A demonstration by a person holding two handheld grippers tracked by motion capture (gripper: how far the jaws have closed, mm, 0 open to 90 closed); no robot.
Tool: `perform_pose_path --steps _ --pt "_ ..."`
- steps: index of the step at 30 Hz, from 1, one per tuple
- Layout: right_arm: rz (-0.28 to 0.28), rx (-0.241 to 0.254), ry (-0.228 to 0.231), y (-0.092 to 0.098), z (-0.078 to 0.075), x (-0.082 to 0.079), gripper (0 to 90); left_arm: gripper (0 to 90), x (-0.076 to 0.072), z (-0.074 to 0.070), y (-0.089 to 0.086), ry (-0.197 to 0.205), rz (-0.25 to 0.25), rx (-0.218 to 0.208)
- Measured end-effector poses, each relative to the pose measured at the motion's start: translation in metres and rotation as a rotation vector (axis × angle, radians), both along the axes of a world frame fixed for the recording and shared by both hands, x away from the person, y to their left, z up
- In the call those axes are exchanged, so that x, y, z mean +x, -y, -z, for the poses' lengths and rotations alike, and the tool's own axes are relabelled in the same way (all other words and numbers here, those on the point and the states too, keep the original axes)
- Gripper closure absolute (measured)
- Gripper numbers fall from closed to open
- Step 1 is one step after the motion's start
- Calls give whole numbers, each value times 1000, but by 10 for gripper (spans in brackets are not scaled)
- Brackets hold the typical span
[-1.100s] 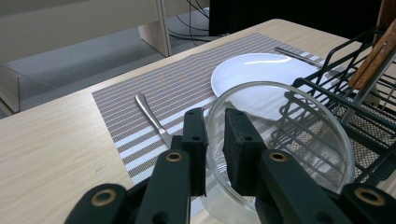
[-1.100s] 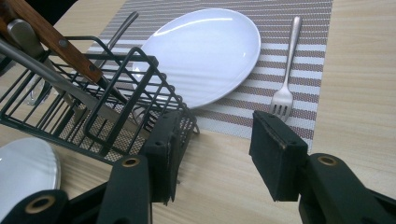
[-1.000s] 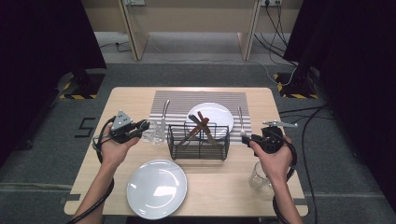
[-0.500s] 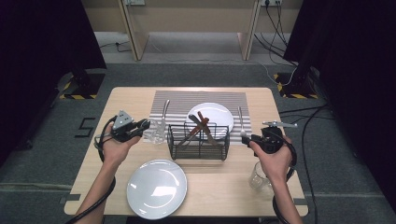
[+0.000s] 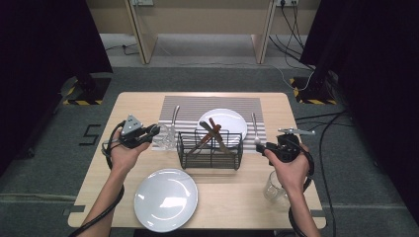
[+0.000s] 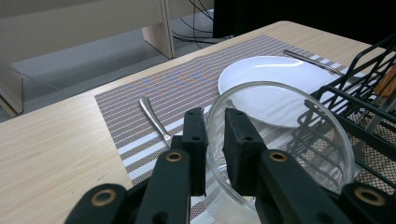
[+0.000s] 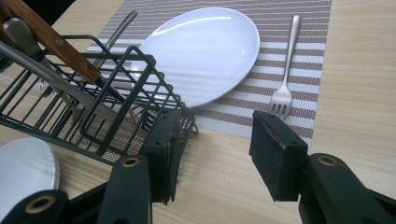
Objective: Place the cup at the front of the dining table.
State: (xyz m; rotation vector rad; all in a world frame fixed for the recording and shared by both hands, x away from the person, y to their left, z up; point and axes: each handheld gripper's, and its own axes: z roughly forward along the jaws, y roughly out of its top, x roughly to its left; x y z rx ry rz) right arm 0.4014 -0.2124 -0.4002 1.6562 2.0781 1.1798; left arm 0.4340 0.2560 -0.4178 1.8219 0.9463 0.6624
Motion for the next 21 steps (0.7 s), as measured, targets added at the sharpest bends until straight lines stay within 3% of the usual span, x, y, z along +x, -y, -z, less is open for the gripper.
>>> perform_pose_path --steps 21 --pt "1 2 3 1 0 1 530 790 7 -3 1 10 -4 7"
